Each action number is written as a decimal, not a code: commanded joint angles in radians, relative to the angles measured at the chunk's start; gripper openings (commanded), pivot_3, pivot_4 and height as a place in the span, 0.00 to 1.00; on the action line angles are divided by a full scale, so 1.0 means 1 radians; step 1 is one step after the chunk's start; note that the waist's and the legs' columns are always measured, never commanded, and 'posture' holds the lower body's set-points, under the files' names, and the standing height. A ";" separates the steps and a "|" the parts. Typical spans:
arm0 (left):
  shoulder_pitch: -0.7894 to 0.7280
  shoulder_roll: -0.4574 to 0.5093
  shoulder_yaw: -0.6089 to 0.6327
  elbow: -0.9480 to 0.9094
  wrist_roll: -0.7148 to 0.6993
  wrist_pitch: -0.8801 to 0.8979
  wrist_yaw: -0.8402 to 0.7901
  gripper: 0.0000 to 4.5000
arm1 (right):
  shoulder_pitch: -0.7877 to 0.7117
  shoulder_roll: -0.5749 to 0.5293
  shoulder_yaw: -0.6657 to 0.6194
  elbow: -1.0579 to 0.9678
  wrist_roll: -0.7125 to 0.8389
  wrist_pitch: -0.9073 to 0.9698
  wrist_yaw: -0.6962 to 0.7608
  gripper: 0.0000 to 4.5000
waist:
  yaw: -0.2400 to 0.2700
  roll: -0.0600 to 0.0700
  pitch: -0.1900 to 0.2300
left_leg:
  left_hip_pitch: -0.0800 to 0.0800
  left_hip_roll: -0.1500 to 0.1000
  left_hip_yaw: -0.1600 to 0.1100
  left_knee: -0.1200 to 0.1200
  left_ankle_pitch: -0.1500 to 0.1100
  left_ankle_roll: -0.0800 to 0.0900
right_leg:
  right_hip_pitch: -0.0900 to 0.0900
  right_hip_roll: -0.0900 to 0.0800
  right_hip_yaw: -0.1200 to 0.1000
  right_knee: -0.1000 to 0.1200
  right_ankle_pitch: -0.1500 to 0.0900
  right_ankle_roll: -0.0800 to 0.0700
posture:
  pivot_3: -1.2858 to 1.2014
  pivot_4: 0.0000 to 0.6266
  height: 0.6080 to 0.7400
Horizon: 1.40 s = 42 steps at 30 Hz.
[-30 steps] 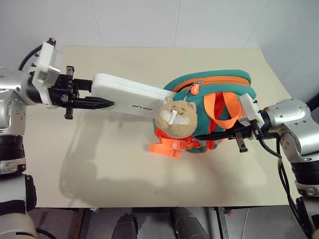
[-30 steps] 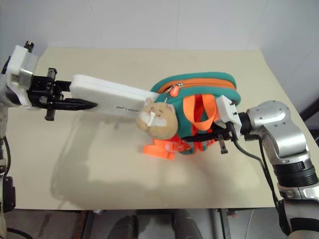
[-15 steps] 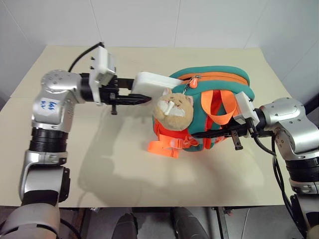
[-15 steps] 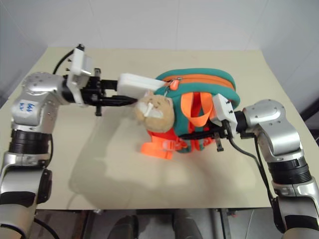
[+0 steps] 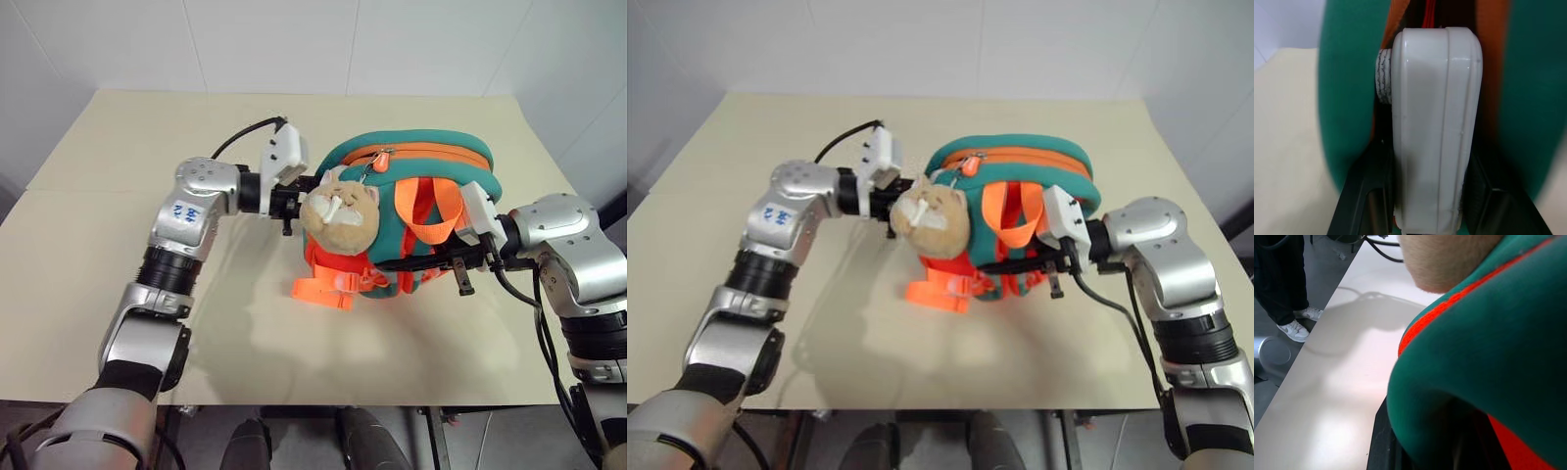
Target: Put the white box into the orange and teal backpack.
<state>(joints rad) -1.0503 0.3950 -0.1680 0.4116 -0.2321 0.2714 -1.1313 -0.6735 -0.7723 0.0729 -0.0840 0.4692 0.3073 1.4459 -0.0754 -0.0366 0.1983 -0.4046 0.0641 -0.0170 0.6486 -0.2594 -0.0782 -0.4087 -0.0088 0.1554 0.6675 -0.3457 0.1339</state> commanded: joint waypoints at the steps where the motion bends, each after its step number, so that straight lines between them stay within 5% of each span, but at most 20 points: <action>1: -0.052 -0.021 0.011 0.013 0.004 0.023 0.027 0.29 | 0.012 -0.005 -0.008 -0.047 0.008 0.002 -0.010 0.01 | -0.004 0.000 0.000 | 0.000 0.000 0.000 -0.001 0.000 0.000 | 0.000 0.000 0.000 0.000 0.000 0.000 | 0.52 0.24 1.00; 7: -0.078 -0.023 0.006 0.009 0.025 0.041 0.036 0.29 | 0.024 -0.008 -0.010 -0.063 0.011 0.006 -0.020 0.01 | -0.005 0.000 0.000 | 0.000 0.000 0.000 -0.001 0.000 0.000 | 0.000 0.000 0.000 0.000 0.000 0.000 | 0.52 0.24 1.00; 18: -0.060 0.124 0.067 -0.216 -0.021 0.167 0.008 1.00 | 0.015 -0.010 -0.008 -0.040 -0.001 -0.002 -0.020 0.01 | -0.006 0.000 0.000 | 0.000 0.000 0.000 -0.001 0.000 0.000 | -0.001 0.000 0.001 -0.001 0.000 0.000 | 0.52 0.24 1.00; 29: -0.020 0.242 0.184 -0.303 -0.103 0.224 0.015 1.00 | -0.008 0.005 0.009 -0.002 -0.027 -0.019 -0.019 0.01 | -0.001 0.000 0.000 | 0.000 0.000 0.000 0.000 0.000 0.000 | 0.000 0.000 0.000 0.000 0.000 0.000 | 0.52 0.24 1.00; 42: 0.248 0.296 0.469 -0.770 -0.590 0.663 0.191 1.00 | 0.010 0.022 0.007 -0.008 -0.022 -0.002 -0.031 0.01 | -0.004 0.000 0.000 | 0.000 0.001 -0.001 0.001 0.000 0.000 | 0.001 -0.001 0.000 0.002 0.000 0.001 | 0.52 0.24 1.00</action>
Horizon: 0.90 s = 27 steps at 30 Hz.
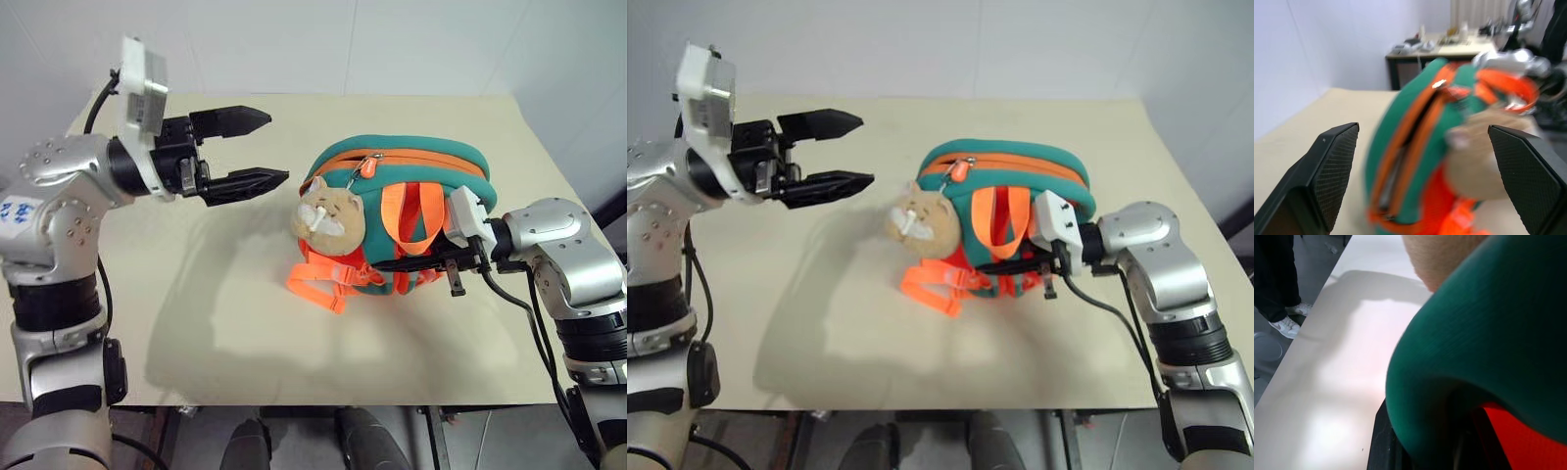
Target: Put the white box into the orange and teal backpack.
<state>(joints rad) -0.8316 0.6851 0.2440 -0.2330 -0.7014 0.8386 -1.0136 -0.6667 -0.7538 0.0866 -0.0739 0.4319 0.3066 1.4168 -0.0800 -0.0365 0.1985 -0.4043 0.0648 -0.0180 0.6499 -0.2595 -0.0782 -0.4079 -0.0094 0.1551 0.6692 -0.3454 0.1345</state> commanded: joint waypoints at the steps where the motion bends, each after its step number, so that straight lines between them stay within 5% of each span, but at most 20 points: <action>1: 0.046 0.010 0.067 -0.159 -0.152 0.128 0.103 1.00 | 0.004 0.005 -0.006 -0.016 0.013 -0.003 -0.001 0.01 | 0.000 0.000 0.000 | 0.000 0.000 0.000 0.000 0.000 0.000 | 0.000 0.000 0.000 0.000 0.000 0.000 | 0.52 0.24 1.00; 7: 0.111 0.000 0.082 -0.255 -0.267 0.210 0.252 1.00 | -0.008 0.020 0.005 0.012 -0.001 -0.014 0.002 0.01 | -0.002 0.000 0.000 | 0.001 0.000 0.000 0.001 0.000 0.000 | 0.001 0.000 0.000 0.001 0.001 0.001 | 0.52 0.24 1.00; 27: 0.125 -0.064 -0.134 -0.192 -0.148 0.087 0.347 0.96 | 0.059 0.130 -0.107 -0.025 0.121 0.010 -0.126 0.01 | -0.003 0.000 0.000 | 0.001 0.000 0.001 -0.002 0.000 0.000 | 0.002 0.000 0.001 -0.007 0.002 0.001 | 0.52 0.24 1.00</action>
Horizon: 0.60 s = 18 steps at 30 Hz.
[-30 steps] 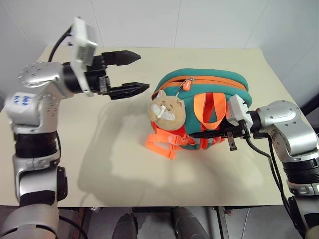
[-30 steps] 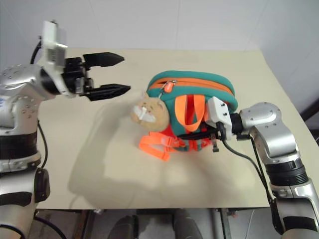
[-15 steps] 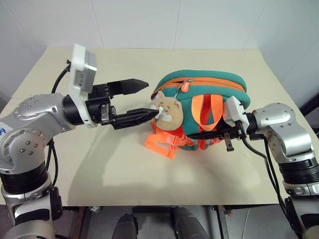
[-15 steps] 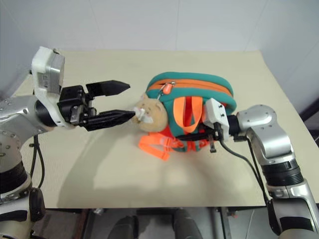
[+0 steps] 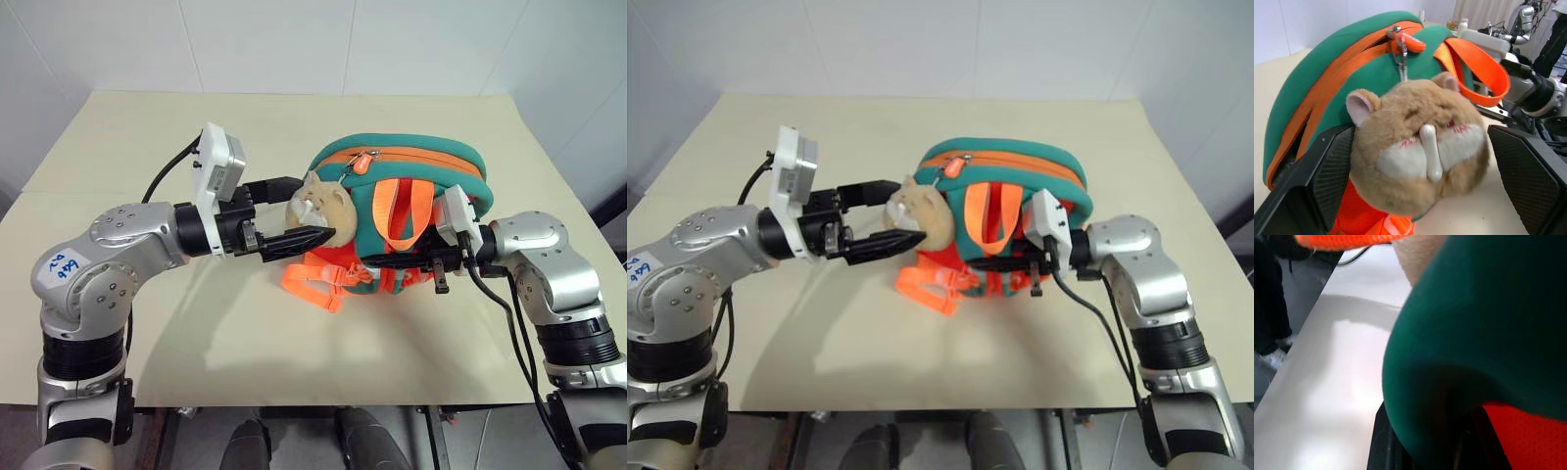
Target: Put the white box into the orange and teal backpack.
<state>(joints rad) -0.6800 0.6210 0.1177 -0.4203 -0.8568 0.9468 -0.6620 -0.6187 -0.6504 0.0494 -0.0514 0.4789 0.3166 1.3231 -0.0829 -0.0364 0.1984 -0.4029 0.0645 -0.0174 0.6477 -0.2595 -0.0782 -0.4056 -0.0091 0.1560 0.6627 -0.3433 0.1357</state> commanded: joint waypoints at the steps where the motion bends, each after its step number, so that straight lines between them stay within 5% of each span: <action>1: -0.033 -0.001 -0.011 0.003 0.010 -0.022 -0.004 0.92 | 0.024 0.036 -0.082 -0.051 0.088 -0.003 -0.040 0.01 | 0.000 0.000 0.000 | 0.000 0.000 0.000 0.000 0.000 0.000 | 0.000 0.000 0.000 0.000 0.000 0.000 | 0.52 0.24 1.00; 12: -0.075 0.042 -0.022 0.029 0.008 0.008 -0.022 0.27 | 0.098 0.066 -0.107 -0.107 0.137 -0.016 -0.088 0.01 | 0.001 0.000 0.000 | 0.000 0.000 0.000 0.000 0.000 0.000 | 0.000 0.000 0.000 0.000 0.000 0.000 | 0.52 0.24 1.00; 18: -0.110 0.100 -0.011 0.042 -0.008 0.051 -0.049 0.15 | 0.107 0.059 -0.107 -0.103 0.136 -0.027 -0.089 0.01 | 0.001 0.000 0.000 | 0.000 0.000 0.000 -0.001 0.000 0.000 | 0.000 0.000 0.000 -0.001 0.000 0.000 | 0.52 0.24 1.00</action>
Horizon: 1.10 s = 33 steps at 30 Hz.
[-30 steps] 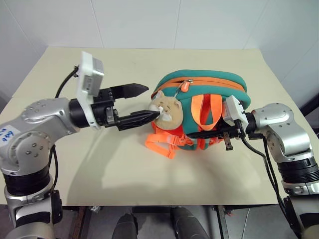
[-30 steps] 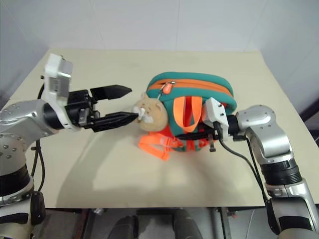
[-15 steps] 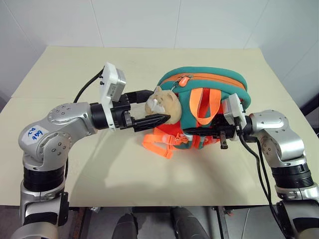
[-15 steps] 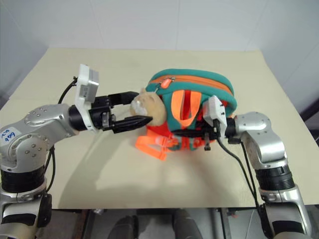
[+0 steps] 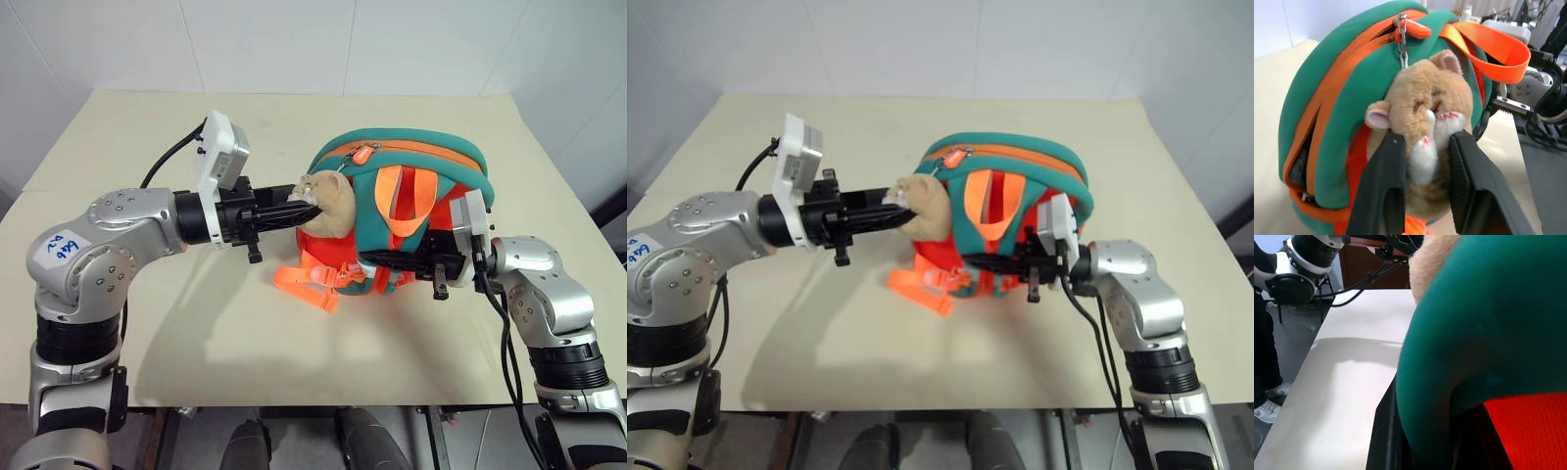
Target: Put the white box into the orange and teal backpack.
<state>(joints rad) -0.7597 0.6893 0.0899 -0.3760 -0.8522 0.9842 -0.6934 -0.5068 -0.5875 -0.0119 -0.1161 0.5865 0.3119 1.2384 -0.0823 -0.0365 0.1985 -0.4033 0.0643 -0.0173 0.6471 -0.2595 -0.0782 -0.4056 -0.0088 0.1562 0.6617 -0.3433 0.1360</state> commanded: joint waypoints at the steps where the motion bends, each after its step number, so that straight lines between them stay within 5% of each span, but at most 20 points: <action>1: -0.034 0.037 0.019 -0.001 -0.014 0.017 -0.021 0.15 | -0.004 -0.004 -0.045 -0.037 0.029 -0.023 -0.005 0.01 | -0.001 0.000 0.000 | 0.000 0.000 0.000 0.000 0.000 0.000 | 0.000 0.000 0.000 0.000 0.000 0.000 | 0.52 0.24 1.00; 24: -0.197 0.267 0.038 0.296 0.095 -0.061 -0.245 0.14 | 0.069 0.011 -0.080 -0.081 0.070 -0.018 -0.077 0.01 | 0.000 0.000 0.000 | -0.001 0.000 0.001 -0.001 0.000 0.000 | -0.001 0.001 0.000 -0.001 0.000 0.000 | 0.52 0.24 1.00; 33: -0.128 0.333 -0.053 0.426 0.217 -0.135 -0.400 0.14 | 0.080 0.007 -0.078 -0.092 0.073 -0.018 -0.091 0.01 | -0.001 0.001 0.001 | -0.001 0.000 0.002 -0.003 0.000 0.000 | -0.003 0.001 0.001 -0.001 -0.001 -0.001 | 0.52 0.24 1.00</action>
<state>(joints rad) -0.8847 0.9922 0.0270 0.0302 -0.6737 0.8784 -1.0742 -0.4246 -0.5777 -0.0492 -0.1741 0.6315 0.3052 1.1492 -0.0833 -0.0356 0.1990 -0.4048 0.0647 -0.0159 0.6447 -0.2596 -0.0780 -0.4088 -0.0077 0.1568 0.6611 -0.3440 0.1349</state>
